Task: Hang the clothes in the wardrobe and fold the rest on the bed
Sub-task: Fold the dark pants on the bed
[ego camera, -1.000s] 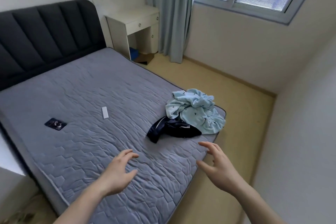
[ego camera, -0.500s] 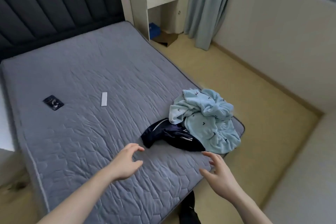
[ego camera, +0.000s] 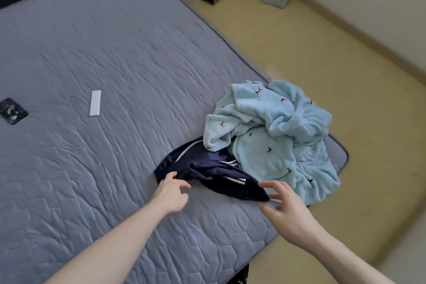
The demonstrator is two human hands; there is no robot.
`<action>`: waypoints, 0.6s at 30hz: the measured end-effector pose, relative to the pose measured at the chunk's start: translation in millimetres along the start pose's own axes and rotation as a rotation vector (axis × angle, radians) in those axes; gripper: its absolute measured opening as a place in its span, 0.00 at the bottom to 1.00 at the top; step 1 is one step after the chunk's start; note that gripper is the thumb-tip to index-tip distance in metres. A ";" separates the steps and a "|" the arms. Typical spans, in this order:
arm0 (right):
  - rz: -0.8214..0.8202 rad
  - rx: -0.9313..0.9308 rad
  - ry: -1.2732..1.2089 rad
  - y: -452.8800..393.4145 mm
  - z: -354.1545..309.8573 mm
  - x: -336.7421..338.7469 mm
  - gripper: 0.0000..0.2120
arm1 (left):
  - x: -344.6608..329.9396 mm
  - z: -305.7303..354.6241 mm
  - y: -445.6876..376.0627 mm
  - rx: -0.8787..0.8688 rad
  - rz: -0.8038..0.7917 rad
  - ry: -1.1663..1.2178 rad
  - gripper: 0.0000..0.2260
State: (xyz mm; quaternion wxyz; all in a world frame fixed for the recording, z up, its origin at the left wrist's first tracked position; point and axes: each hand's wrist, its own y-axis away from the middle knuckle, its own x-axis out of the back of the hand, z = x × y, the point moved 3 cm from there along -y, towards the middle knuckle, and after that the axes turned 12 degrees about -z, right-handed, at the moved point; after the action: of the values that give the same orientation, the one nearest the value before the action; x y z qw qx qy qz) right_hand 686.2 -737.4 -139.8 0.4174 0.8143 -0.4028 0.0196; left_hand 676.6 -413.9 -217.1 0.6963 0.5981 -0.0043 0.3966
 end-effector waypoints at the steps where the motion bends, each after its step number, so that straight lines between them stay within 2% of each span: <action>1: 0.003 -0.001 -0.007 -14.2 9.7 -3.5 0.21 | -4.3 1.7 -26.0 0.003 -0.006 -0.045 0.17; 6: 0.012 0.008 -0.042 -59.5 53.1 -34.0 0.19 | -36.6 -12.6 -123.5 0.040 -0.037 -0.323 0.25; 8: -0.007 0.006 -0.048 -60.3 62.4 -48.0 0.19 | -53.3 -17.2 -132.7 0.058 -0.043 -0.318 0.27; 10: -0.029 -0.009 -0.066 -53.4 67.5 -59.5 0.18 | -65.1 -14.6 -119.5 -0.024 0.003 -0.218 0.25; 15: -0.068 -0.014 -0.063 -9.7 40.4 -70.2 0.19 | -52.0 -2.5 6.0 -0.290 0.163 0.120 0.10; 18: -0.082 0.010 -0.043 30.9 4.0 -69.7 0.25 | -32.3 5.8 106.3 -0.339 0.228 0.252 0.08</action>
State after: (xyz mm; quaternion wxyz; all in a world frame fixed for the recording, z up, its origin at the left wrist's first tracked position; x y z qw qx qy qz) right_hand 617.2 -705.7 -147.6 0.4051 0.8323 -0.3781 -0.0130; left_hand 597.9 -439.6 -142.7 0.7326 0.4142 -0.0513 0.5377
